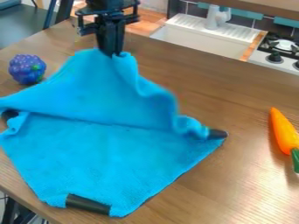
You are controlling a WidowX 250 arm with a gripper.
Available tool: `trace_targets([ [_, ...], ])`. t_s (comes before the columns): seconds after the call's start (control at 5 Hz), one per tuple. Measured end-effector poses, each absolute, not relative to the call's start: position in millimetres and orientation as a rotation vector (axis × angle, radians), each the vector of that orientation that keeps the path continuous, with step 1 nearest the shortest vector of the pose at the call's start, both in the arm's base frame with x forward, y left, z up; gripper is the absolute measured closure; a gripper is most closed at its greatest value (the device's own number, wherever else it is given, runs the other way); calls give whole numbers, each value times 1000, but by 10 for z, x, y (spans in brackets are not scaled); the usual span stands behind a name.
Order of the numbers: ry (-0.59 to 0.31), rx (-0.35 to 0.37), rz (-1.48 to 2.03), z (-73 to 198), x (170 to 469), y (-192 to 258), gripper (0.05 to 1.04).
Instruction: Unfold the cloth from bottom right to top left
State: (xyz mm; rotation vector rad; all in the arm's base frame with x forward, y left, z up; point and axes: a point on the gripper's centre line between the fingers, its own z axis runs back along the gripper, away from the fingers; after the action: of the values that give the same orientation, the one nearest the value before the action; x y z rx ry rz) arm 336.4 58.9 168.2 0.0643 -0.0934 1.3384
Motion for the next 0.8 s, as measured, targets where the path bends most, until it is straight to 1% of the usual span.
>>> trace_targets([
  [0.2,-42,53,1408,1665,3543,753,1034],
  [0.4,-11,52,1468,1665,3660,844,1034],
  [0.8,82,39,1596,1605,3764,1050,1034],
])
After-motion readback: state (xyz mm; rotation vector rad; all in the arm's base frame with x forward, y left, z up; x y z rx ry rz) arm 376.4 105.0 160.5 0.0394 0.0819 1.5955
